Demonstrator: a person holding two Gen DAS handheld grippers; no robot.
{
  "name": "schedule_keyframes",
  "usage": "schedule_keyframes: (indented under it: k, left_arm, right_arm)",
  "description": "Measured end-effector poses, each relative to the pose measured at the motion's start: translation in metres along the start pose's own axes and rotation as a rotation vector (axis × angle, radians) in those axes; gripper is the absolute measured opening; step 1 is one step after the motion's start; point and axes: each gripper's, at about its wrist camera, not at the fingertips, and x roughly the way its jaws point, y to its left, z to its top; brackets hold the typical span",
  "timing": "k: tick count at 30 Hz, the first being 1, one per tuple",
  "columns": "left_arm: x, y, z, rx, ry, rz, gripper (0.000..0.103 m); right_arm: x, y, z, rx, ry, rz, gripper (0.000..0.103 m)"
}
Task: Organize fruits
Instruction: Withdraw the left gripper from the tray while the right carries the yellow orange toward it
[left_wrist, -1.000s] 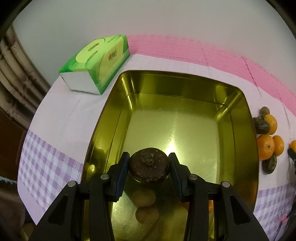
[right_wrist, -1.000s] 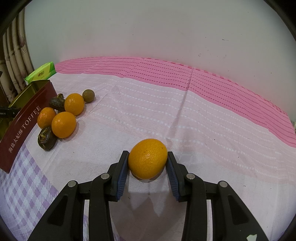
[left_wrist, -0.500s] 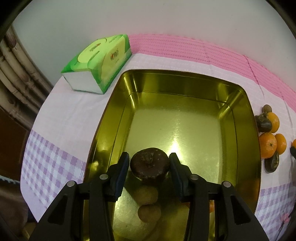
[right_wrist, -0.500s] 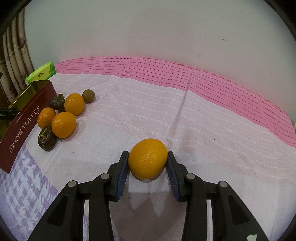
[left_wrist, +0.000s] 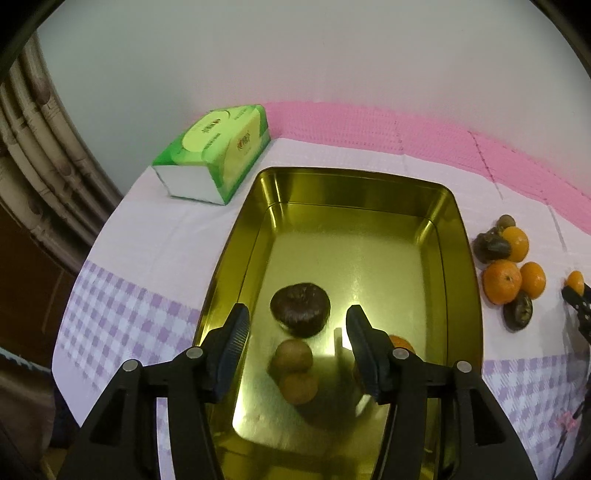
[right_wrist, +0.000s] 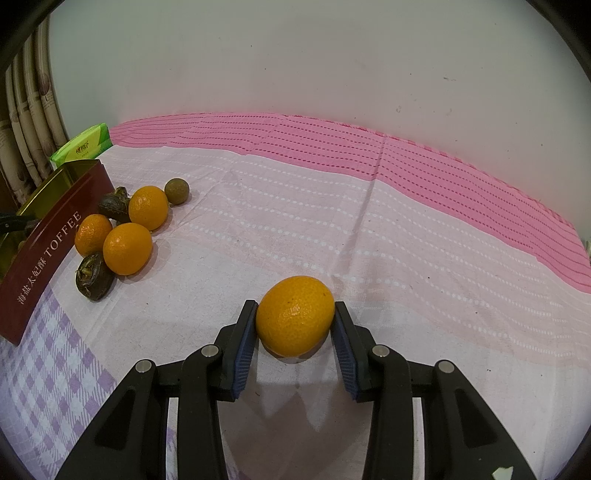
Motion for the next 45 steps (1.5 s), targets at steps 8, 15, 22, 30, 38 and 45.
schedule_keyframes:
  k: [8,15,22,30,38,45]
  left_arm:
    - [-0.025,0.012,-0.017,-0.018,-0.037,0.002,0.057]
    - [-0.045,0.022,-0.023,-0.047,-0.09,0.021,0.067]
    - [-0.041,0.035,-0.022,-0.092,-0.075,0.023,0.072]
    - [-0.038,0.051,-0.02,-0.163,-0.069,0.055,0.078]
    - [-0.034,0.068,-0.022,-0.238,-0.041,0.078,0.078]
    - [-0.033,0.081,-0.023,-0.28,-0.027,0.111,0.078]
  right_arm:
    - [0.0,0.001,0.001,-0.002,0.0,-0.002,0.037]
    - [0.001,0.002,0.003,0.032,0.005,-0.022,0.036]
    - [0.001,0.017,0.011,0.022,0.037,-0.1,0.035]
    - [-0.023,0.043,0.03,0.004,-0.009,-0.054,0.035]
    - [-0.05,0.119,0.05,-0.114,-0.055,0.137,0.035]
    - [-0.066,0.206,0.057,-0.269,-0.04,0.328,0.035]
